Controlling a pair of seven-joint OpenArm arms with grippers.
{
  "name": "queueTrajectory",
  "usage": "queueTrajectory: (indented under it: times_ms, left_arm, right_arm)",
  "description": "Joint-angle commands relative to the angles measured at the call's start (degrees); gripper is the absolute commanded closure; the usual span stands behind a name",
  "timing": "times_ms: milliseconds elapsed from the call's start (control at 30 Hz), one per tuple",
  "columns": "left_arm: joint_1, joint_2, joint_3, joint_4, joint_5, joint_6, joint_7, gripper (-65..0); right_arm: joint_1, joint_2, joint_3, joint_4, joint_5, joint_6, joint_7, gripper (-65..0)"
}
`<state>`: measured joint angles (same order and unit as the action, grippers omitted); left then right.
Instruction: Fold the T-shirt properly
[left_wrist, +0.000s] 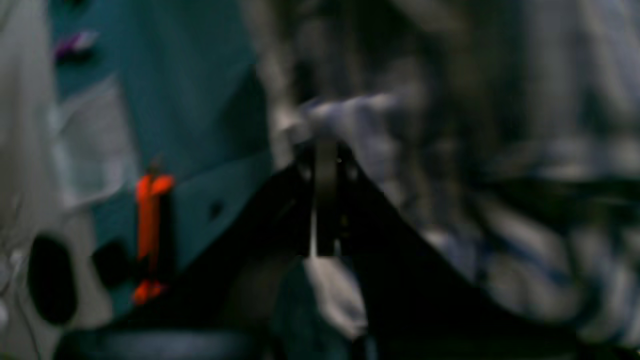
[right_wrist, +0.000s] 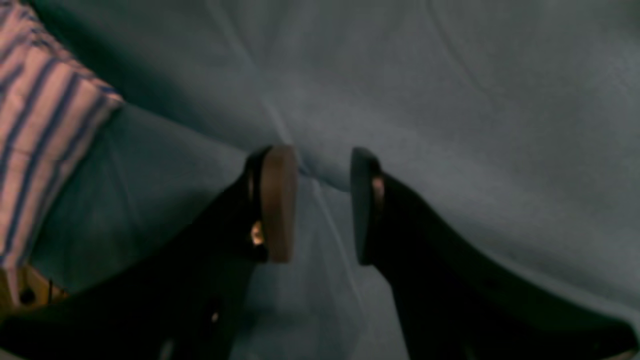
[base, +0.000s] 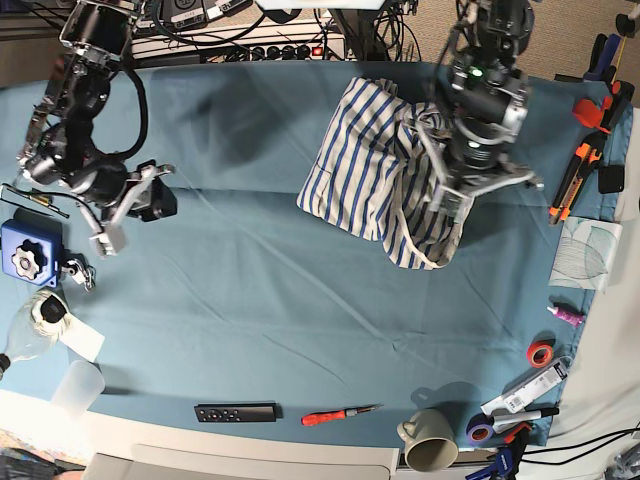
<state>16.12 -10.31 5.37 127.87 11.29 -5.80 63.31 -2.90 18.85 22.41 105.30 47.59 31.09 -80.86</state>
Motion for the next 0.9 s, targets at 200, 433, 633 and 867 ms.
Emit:
queueTrajectory:
  times_ms: [200, 433, 633, 867]
  left_arm:
    - [2.9, -1.1, -14.6, 1.1, -11.2, -1.7, -0.8, 0.0]
    - [7.6, -5.5, -25.7, 1.1, -22.7, -4.7, -0.2, 0.0]
    - [11.8, -6.1, -30.4, 1.1, -29.3, -4.8, 0.1, 0.0]
    - [18.5, -6.0, -30.4, 1.1, -30.0, -7.4, 0.0, 0.0]
  right_arm:
    - [-2.1, 1.0, 12.3, 2.1, 6.7, 0.4, 0.9, -19.1]
    - [-9.9, 1.0, 22.4, 9.0, 14.4, 3.0, 0.9, -19.1]
    - [-18.8, -0.1, 23.0, 18.0, 14.5, 3.0, 0.9, -19.1]
    - [-26.7, -5.1, 23.0, 22.0, 14.6, 4.9, 0.9, -19.1]
